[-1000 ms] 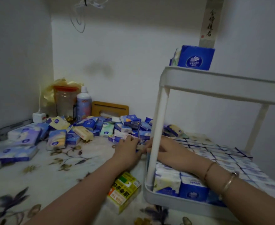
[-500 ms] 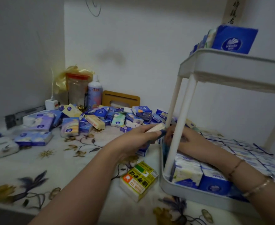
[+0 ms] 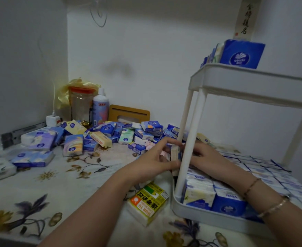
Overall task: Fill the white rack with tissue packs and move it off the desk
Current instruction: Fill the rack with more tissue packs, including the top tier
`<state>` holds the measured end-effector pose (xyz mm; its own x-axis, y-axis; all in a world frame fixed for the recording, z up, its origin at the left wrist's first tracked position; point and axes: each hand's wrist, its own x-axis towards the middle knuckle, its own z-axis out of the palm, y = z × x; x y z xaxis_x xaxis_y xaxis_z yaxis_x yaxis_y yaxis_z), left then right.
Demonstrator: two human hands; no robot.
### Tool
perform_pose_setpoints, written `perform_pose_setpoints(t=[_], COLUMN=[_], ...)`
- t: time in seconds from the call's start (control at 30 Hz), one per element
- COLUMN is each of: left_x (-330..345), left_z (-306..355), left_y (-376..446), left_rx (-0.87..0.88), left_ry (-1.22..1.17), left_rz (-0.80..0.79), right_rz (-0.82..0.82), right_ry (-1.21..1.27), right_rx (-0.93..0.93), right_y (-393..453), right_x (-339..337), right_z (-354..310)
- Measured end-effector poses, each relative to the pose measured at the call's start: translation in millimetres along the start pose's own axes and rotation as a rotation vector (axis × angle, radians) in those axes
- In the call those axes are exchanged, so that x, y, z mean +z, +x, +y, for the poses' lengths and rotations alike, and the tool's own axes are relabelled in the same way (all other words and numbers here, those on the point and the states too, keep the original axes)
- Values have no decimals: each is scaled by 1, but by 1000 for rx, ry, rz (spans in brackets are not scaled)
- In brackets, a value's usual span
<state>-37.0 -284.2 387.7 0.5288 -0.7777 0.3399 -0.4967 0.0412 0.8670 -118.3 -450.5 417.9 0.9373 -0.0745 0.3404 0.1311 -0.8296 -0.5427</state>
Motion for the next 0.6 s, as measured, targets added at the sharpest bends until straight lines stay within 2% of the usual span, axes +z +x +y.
perform_pose_setpoints(t=[0.2, 0.43, 0.5, 0.6], left_x=[9, 16, 16, 10], left_z=[-2, -1, -1, -5], left_y=[-1, -4, -5, -6], left_rx=[70, 177, 167, 84], left_ry=[-58, 162, 138, 48], left_rz=[68, 158, 139, 22], right_rz=[37, 14, 16, 10], right_ry=[4, -11, -14, -4], right_rx=[56, 64, 55, 51], right_y=[1, 1, 1, 4], right_x=[0, 1, 0, 1], right_z=[6, 6, 5, 8])
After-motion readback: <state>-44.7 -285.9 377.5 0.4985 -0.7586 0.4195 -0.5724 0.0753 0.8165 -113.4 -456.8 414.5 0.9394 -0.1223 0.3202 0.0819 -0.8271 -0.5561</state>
